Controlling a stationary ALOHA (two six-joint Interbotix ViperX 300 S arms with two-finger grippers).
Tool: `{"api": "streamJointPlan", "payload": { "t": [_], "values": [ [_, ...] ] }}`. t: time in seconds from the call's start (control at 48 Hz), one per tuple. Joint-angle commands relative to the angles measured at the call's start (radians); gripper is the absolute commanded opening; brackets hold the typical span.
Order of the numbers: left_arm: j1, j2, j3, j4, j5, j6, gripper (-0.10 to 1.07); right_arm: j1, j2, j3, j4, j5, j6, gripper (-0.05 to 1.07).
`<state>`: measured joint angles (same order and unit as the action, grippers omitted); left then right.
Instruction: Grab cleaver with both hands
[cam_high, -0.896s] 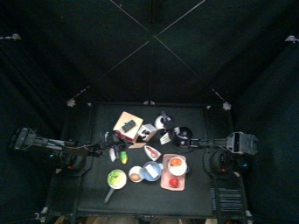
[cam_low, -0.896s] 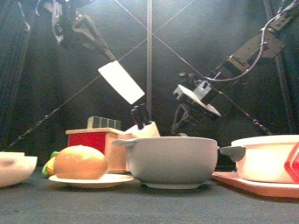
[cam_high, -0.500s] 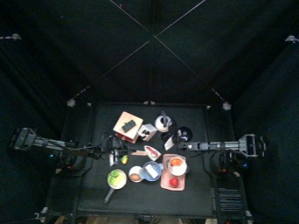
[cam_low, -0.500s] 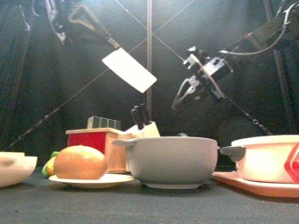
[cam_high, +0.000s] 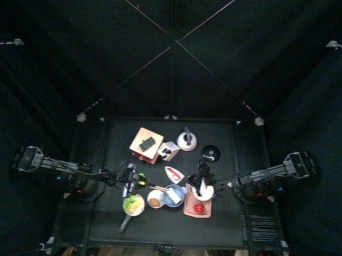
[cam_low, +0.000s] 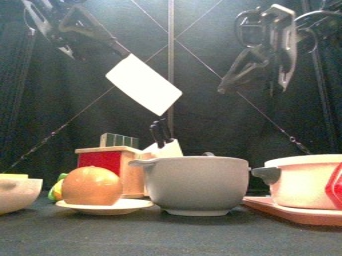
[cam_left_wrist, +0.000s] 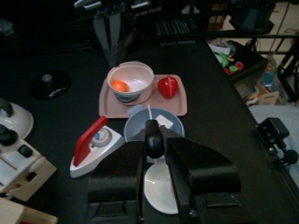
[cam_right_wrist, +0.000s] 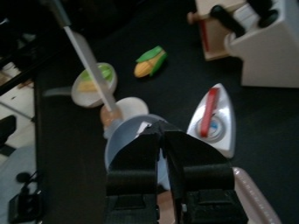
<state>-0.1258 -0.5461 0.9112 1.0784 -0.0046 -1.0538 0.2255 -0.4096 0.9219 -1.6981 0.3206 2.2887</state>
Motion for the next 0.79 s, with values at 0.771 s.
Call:
{"api": "streamJointPlan", "payload": {
  "t": [0.771],
  "values": [
    [0.005, 0.359, -0.299, -0.018, -0.158, 0.141, 0.55, 0.356, -0.112, 0.029, 0.216, 0.114, -0.006, 0.78]
  ]
}}
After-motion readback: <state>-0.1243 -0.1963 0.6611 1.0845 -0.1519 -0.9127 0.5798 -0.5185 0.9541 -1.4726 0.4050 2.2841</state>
